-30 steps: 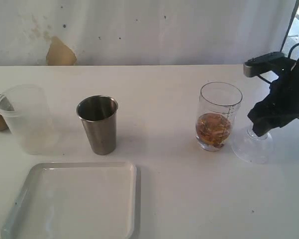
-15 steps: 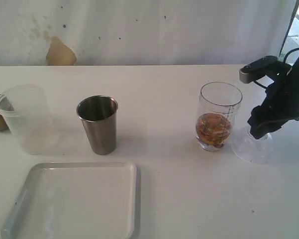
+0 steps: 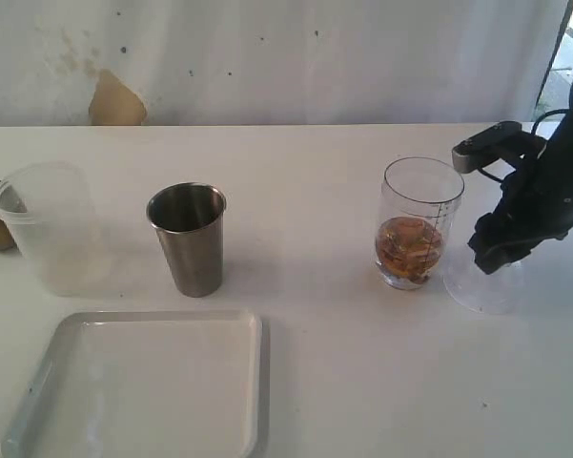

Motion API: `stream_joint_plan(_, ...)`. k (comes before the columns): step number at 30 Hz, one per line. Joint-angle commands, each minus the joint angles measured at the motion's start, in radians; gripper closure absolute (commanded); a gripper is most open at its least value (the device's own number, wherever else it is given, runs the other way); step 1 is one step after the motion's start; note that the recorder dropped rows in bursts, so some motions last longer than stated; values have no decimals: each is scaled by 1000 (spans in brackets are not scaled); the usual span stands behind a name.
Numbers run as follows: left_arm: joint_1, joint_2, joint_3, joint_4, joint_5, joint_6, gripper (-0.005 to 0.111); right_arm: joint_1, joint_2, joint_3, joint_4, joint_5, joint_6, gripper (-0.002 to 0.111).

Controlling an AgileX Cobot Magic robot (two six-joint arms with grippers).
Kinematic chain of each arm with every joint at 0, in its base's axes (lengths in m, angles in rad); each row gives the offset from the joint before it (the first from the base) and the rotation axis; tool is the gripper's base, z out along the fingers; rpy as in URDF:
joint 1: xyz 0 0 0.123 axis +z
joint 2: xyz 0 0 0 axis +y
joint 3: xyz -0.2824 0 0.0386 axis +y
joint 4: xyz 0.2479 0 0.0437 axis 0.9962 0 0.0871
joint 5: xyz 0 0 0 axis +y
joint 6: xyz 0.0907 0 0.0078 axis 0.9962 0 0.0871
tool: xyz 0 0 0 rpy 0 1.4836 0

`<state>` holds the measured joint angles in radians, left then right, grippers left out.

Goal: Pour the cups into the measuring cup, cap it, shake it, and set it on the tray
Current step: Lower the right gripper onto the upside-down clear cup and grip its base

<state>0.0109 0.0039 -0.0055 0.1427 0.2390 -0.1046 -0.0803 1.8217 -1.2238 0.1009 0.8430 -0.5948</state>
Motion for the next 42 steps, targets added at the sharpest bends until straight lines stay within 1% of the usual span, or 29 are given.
stream_joint_plan(1,4,-4,6,3,-2,-1,107,-8,6,10,-3,-35,-12,49)
stream_joint_plan(9,4,-4,6,3,-2,-1,107,-8,6,10,10,-63,-30,50)
stream_joint_plan(13,4,-4,6,3,-2,-1,107,-8,6,11,20,-56,-30,52)
stream_joint_plan(17,4,-4,6,3,-2,-1,107,-8,6,15,22,-55,-30,57)
stream_joint_plan(23,4,-4,6,3,-2,-1,107,-8,8,27,22,-64,-30,57)
stream_joint_plan(29,4,-4,6,3,-2,-1,107,-8,8,27,25,-62,-26,61)
stream_joint_plan(32,4,-4,6,3,-2,-1,107,-8,8,27,25,-62,-26,73)
stream_joint_plan(36,4,-4,6,3,-2,-1,107,-8,2,27,-7,-55,-26,102)
stream_joint_plan(37,4,-4,6,3,-2,-1,107,-8,-6,27,-15,-51,-26,108)
stream_joint_plan(42,4,-4,6,3,-2,-1,107,-10,-46,14,-31,-31,-4,108)
